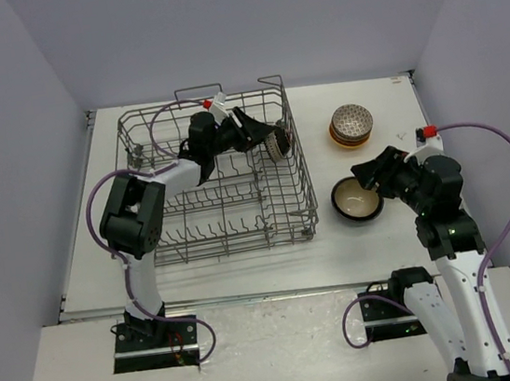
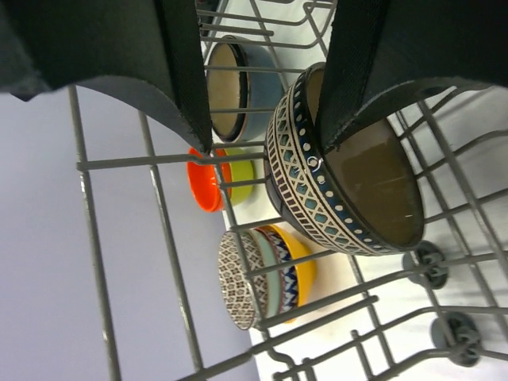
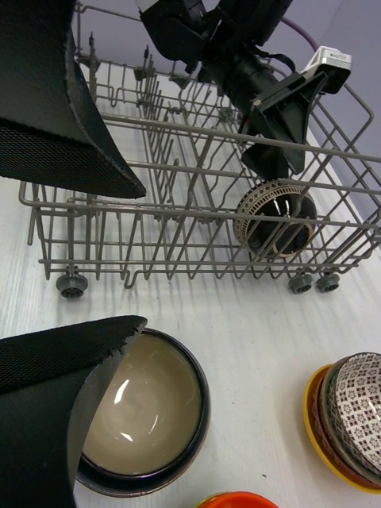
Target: Unload the bowls from the dish rack
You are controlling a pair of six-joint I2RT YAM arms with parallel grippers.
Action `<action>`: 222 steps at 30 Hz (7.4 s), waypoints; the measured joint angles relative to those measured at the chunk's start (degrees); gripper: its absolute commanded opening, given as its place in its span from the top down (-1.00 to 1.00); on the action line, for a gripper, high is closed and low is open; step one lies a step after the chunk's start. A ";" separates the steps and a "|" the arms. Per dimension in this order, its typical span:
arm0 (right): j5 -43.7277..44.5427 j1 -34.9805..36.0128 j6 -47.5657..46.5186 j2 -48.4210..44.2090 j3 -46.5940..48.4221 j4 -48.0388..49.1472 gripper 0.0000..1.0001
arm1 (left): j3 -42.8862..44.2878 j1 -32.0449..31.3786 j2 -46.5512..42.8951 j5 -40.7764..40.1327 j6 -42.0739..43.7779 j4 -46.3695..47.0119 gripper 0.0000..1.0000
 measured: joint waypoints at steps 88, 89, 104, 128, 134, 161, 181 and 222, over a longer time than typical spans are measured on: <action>-3.45 0.00 -0.31 -0.57 0.98 1.25 -0.31 | 1.88 -4.09 -12.57 -7.91 27.28 -11.69 1.00; -3.82 0.00 -0.28 -0.09 1.97 1.20 -0.31 | 2.89 -4.44 -13.11 -8.20 30.08 -14.16 1.00; -8.00 8.37 -5.22 19.45 35.21 -7.48 -0.29 | 11.63 -37.57 -32.63 -32.54 75.95 -48.50 1.00; 12.04 27.82 -14.58 27.56 38.62 -35.95 0.89 | 35.91 -52.68 -16.96 -40.92 84.39 -81.55 1.00; 13.44 28.81 -14.08 27.56 38.51 -35.26 1.00 | 36.35 -52.72 -16.76 -41.57 84.48 -82.42 0.65; 17.99 0.63 -5.64 25.03 5.11 -15.13 1.00 | 3.15 -29.18 -53.51 -77.55 50.58 -52.37 -1.00; 19.26 0.20 2.29 24.65 -8.68 1.92 0.51 | -6.56 -28.30 -64.74 -76.26 39.08 -63.54 -1.00; 17.51 -0.31 -1.90 10.56 5.29 -10.19 -0.22 | -11.43 -15.17 -56.48 -67.71 34.77 -61.27 -1.00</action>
